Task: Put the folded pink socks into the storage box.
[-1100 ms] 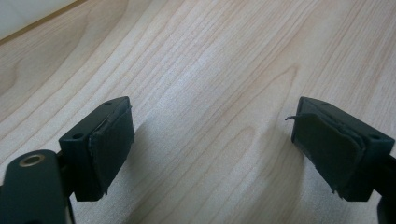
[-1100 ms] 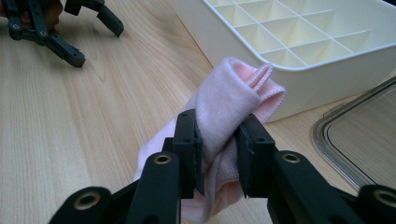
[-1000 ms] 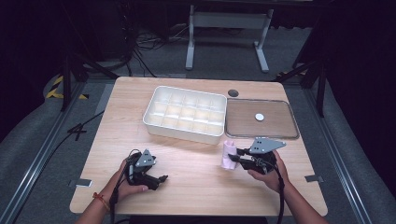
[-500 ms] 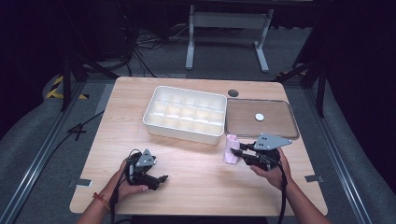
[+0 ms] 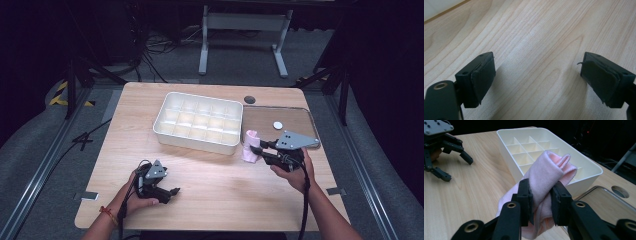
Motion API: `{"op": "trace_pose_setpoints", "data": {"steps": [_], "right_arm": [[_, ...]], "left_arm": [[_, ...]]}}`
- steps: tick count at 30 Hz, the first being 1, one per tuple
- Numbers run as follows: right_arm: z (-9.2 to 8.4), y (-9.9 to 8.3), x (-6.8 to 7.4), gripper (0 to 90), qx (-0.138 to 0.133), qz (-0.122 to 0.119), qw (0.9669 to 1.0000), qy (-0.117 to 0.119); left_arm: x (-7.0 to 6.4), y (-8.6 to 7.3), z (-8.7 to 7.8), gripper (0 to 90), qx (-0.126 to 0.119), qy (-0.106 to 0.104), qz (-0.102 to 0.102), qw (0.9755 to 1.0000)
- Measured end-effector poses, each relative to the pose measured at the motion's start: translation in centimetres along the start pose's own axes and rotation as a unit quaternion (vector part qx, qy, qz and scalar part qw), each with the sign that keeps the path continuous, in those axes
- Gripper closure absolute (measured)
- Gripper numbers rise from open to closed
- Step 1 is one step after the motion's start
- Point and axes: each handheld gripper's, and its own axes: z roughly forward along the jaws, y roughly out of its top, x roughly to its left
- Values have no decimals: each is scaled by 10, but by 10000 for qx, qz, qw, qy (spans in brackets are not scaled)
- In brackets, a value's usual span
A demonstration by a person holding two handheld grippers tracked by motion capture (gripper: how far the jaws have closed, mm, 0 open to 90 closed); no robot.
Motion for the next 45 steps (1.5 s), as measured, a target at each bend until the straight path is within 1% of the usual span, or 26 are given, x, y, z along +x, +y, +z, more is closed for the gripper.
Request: {"op": "trace_pose_setpoints", "data": {"steps": [2, 13, 17, 18, 21, 25, 27, 36, 40, 41, 45], "right_arm": [[0, 1, -1, 722, -13, -2, 10000, -5], [5, 26, -10, 722, -131, -173, 9997, -90], [10, 34, -14, 722, -91, -244, 9995, -173], [11, 35, -14, 722, -80, -223, 9996, -176], [14, 38, -14, 722, -64, -266, 9995, -185], [23, 41, -14, 722, 11, -345, 9993, -175], [27, 42, -14, 722, 25, -327, 9993, -181], [51, 48, -12, 722, 174, -466, 9986, -168], [62, 48, -12, 722, 320, -532, 9978, -218], [62, 48, -12, 722, 320, -532, 9978, -218], [73, 47, -13, 722, 466, -581, 9968, -276]], "left_arm": [[0, 0, 0, 129, 0, -1, 1, 10000], [0, 0, 0, 129, 4, 1, -1, 10000], [0, 0, 0, 129, 2, 1, -4, 10000], [0, 0, 0, 129, 4, 4, -2, 10000], [0, 0, 0, 129, 3, 4, -5, 10000], [0, 0, 0, 129, 3, 7, -6, 10000], [0, 0, 0, 129, 6, 6, -5, 10000], [0, 0, 0, 129, -9, 5, -24, 10000], [0, 0, 0, 129, 3, 8, -7, 10000], [0, 0, 0, 129, 3, 7, -7, 10000], [0, 0, 0, 129, 4, 7, -7, 10000]]}}
